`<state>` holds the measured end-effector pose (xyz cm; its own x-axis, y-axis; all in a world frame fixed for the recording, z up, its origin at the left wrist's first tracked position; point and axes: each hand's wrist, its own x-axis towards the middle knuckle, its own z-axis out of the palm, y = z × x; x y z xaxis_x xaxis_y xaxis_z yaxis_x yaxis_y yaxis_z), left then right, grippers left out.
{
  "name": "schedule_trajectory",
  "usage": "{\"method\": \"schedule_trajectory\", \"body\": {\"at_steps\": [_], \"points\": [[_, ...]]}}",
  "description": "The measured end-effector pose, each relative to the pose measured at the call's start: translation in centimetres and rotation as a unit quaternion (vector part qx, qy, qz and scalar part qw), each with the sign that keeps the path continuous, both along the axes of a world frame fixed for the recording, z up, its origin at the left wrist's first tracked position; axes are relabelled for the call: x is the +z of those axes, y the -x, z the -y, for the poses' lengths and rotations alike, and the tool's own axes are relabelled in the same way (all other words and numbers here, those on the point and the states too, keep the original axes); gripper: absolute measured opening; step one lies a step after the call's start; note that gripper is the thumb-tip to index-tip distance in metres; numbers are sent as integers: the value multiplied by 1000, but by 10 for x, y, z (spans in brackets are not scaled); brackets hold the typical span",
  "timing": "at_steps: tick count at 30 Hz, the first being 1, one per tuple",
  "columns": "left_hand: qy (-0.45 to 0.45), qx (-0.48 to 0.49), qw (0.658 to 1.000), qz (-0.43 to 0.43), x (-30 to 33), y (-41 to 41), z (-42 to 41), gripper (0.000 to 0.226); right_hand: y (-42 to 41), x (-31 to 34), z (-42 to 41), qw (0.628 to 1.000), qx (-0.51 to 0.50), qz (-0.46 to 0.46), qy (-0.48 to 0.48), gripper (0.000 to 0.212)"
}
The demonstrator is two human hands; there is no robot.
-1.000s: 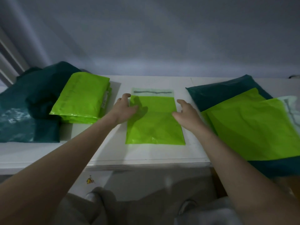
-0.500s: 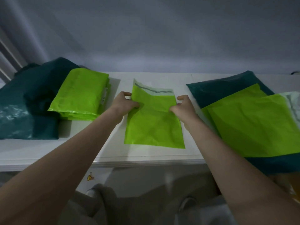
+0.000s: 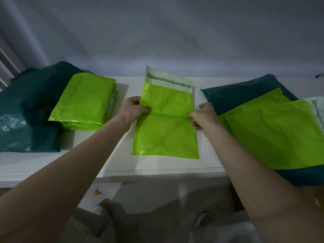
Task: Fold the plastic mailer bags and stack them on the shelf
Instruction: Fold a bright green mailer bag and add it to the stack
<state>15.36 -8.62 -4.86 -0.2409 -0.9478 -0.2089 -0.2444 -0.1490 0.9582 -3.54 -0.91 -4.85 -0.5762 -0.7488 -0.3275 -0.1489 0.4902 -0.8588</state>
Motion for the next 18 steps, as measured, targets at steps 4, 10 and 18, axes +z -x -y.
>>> {"method": "schedule_trajectory", "body": {"at_steps": [4,10,18], "points": [[21,21,1000,-2,-1,-1,1,25,2,3,0,999,0,29,38,22],[34,70,997,10,0,-6,10,8,2,0,6,997,-16,33,71,25],[-77,36,993,-84,7,-8,-1,17,1,-2,11,993,-45,74,80,14]]}}
